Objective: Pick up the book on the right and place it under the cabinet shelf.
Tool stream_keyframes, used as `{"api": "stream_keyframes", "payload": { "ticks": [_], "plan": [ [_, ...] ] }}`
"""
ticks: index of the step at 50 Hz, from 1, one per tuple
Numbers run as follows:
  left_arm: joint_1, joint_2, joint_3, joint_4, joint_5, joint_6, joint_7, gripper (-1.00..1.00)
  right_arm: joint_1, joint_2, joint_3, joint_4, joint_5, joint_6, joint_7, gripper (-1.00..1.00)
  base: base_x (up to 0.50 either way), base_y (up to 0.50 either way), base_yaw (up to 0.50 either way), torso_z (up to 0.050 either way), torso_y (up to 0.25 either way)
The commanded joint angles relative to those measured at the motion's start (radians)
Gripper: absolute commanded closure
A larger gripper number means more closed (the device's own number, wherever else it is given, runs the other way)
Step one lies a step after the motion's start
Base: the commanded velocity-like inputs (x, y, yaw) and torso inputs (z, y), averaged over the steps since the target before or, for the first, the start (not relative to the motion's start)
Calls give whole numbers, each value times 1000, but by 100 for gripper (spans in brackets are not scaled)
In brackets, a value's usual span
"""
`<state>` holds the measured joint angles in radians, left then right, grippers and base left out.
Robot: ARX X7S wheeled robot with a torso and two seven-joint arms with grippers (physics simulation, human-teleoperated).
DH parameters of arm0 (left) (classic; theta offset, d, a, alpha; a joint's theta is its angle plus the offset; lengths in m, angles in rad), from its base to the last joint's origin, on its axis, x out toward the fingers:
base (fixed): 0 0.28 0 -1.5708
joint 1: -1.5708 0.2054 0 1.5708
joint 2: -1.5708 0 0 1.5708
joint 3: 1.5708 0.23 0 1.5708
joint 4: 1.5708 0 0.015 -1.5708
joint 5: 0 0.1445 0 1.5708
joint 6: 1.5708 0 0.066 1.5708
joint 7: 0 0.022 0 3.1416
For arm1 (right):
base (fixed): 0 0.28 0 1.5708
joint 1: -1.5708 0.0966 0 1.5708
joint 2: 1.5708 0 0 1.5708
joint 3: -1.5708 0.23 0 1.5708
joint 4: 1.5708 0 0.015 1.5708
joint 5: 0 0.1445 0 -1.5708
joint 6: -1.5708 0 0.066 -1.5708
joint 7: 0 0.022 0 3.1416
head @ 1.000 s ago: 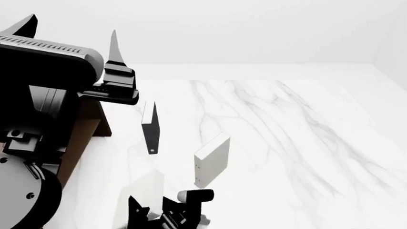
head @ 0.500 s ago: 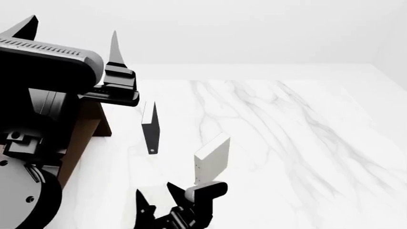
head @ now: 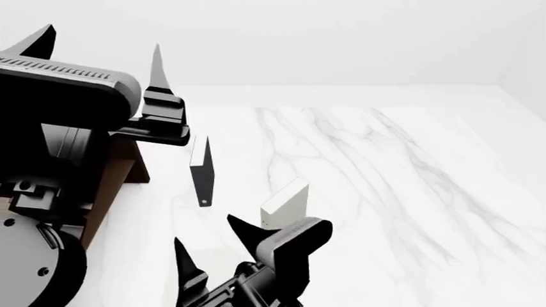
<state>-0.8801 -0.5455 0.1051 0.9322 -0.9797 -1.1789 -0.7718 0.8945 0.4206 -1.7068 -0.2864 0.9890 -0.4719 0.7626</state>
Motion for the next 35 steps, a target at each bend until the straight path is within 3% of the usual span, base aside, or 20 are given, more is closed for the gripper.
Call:
{"api": "stream_keyframes", "payload": {
  "ticks": [1,18,35],
  "plan": [
    [25,4,6,4,3,27,-4,-100,216,125,15,-302,-25,162,156,-100,0,0,0,0,0],
    [97,15,33,5,49,113,21,-100,664,430,169,-409,155,407,296,-100,0,0,0,0,0],
    [134,36,76,-2,83,172,42,-100,801,722,225,-484,170,515,348,-100,0,0,0,0,0]
  ]
}}
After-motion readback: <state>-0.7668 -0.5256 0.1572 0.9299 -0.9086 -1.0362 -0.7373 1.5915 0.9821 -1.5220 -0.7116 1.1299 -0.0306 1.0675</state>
